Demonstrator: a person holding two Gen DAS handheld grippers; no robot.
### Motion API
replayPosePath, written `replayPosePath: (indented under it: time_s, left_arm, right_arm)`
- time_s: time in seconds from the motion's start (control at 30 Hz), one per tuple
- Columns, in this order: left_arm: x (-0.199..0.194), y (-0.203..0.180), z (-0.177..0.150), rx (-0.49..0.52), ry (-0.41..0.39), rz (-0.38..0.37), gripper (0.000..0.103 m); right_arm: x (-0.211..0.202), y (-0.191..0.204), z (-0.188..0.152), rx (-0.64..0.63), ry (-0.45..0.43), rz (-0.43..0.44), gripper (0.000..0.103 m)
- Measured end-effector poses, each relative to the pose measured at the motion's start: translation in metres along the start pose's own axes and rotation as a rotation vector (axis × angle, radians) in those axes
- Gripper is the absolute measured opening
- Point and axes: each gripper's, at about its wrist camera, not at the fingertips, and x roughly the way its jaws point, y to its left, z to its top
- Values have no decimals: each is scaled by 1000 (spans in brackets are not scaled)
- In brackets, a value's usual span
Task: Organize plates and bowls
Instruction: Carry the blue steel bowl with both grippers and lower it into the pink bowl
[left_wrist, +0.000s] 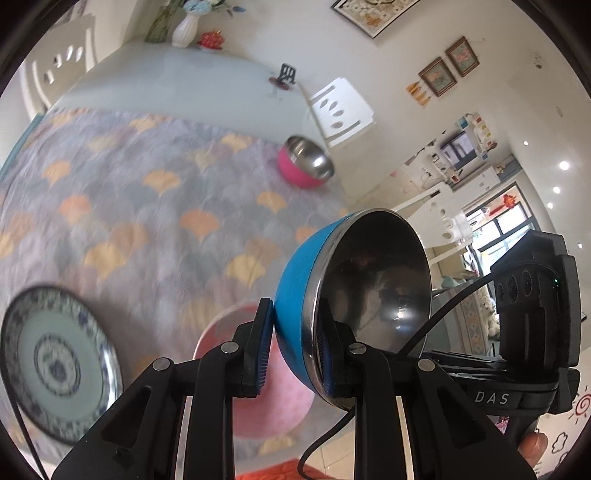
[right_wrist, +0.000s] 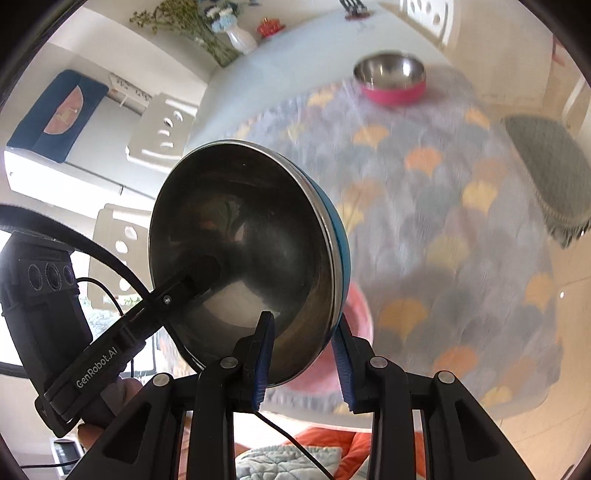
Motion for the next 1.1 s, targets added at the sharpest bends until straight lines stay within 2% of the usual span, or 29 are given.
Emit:
replayPosePath:
  time_s: [0.27, 0.43, 0.9, 1.03, 1.1]
  left_arm:
    - [18, 27, -50, -71, 69, 21, 19]
    - [28, 31, -66, -52, 109, 39, 19]
    - [48, 30, -64, 75, 146, 111, 20]
    - [49, 32, -59, 104, 149, 173, 29]
    - [40, 35, -56, 109, 128, 167, 30]
  right_arm:
    - [36, -17, -35, 43, 83, -2, 31]
    - [52, -26, -49, 67, 117, -22, 31]
    - [70, -26, -62, 70, 115, -59, 31]
    - [71, -25, -60, 63, 114, -70, 31]
    - [68, -22, -60, 47, 97, -78, 31]
